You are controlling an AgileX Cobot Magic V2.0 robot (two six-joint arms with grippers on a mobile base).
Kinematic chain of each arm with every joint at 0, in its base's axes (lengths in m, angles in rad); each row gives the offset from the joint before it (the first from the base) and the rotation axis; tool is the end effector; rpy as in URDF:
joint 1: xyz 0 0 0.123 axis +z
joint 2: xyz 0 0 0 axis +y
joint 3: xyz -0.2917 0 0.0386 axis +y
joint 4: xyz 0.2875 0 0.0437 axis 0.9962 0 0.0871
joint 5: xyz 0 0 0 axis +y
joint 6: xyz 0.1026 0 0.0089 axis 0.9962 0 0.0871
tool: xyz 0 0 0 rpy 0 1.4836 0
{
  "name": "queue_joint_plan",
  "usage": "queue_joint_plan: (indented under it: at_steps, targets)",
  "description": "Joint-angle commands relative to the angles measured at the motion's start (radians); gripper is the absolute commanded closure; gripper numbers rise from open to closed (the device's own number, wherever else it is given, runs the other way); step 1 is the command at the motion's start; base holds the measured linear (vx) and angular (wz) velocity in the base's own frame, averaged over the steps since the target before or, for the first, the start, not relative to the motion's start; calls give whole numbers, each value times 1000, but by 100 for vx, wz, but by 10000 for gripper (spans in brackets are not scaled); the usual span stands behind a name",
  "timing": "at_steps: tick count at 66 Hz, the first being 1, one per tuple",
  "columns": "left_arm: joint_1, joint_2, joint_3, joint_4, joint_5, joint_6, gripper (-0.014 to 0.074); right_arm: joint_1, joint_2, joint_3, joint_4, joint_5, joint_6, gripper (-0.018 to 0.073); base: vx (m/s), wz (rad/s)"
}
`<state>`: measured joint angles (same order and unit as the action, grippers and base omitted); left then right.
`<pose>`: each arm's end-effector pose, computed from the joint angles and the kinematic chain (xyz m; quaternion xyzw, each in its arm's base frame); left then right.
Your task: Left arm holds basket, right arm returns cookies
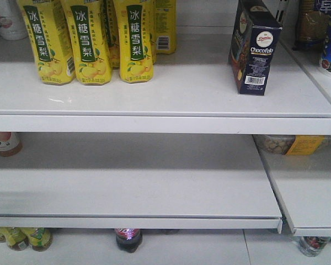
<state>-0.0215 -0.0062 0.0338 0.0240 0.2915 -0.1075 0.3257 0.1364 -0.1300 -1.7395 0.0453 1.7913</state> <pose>0.0969 -0.0014 0.1718 -0.0268 0.7837 -0.0302 0.6199 0.1024 0.0297 0.2519 -0.0759 0.6709 0.1235 0.7272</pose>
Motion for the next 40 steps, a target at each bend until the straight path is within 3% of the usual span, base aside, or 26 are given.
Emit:
queue_joint_plan:
  at_steps: [1, 22, 30, 35, 40]
  targets:
    - [2, -23, 10, 20, -101, 6, 603, -4, 8, -26, -13, 21, -2, 568, 0, 0]
    - [2, -23, 10, 20, -101, 6, 603, -4, 8, -26, -13, 22, -2, 568, 0, 0]
    - [2, -23, 10, 20, -101, 6, 603, -4, 8, -26, 1, 49, -50, 568, 0, 0]
    - [2, -23, 10, 20, -101, 6, 603, -4, 8, -26, 100, 82, -115, 568, 0, 0]
    - [2, -23, 10, 20, -101, 6, 603, -4, 8, -26, 294, 136, -264, 568, 0, 0]
